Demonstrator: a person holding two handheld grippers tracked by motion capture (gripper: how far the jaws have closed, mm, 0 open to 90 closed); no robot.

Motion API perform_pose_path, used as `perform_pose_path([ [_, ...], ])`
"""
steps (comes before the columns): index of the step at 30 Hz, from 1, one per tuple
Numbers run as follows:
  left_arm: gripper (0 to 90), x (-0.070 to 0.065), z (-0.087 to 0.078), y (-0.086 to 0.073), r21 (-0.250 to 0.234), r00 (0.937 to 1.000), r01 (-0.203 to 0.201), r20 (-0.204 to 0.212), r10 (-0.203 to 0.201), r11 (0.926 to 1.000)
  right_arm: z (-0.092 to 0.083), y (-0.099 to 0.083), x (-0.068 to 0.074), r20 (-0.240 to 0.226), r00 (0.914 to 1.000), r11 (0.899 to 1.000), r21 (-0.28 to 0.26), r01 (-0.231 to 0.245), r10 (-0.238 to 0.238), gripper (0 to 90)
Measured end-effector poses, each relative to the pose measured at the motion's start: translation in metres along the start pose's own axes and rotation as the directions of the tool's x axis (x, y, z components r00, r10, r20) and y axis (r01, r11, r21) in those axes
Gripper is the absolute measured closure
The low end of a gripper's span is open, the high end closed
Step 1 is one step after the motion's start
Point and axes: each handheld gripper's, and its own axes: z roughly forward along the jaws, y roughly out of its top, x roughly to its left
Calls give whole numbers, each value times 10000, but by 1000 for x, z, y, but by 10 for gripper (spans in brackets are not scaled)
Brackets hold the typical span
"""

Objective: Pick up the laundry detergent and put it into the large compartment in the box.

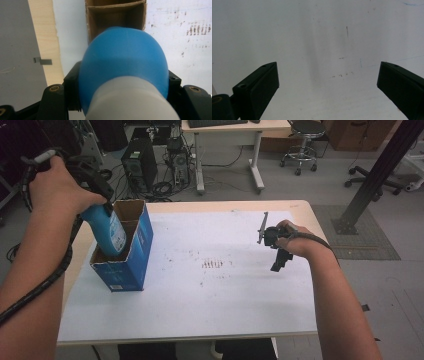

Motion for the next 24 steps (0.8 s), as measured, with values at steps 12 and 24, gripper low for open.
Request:
perform_pose_path([
  [12,376,2,28,3,128,9998,175,-25,-175,9998,0,0,0,-8,10000,10000,-1,-27,27,39],
  [24,375,-1,52,4,327,9999,102,-4,-102,9994,1,1,1,10,10000,10000,16,69,-69,39],
])
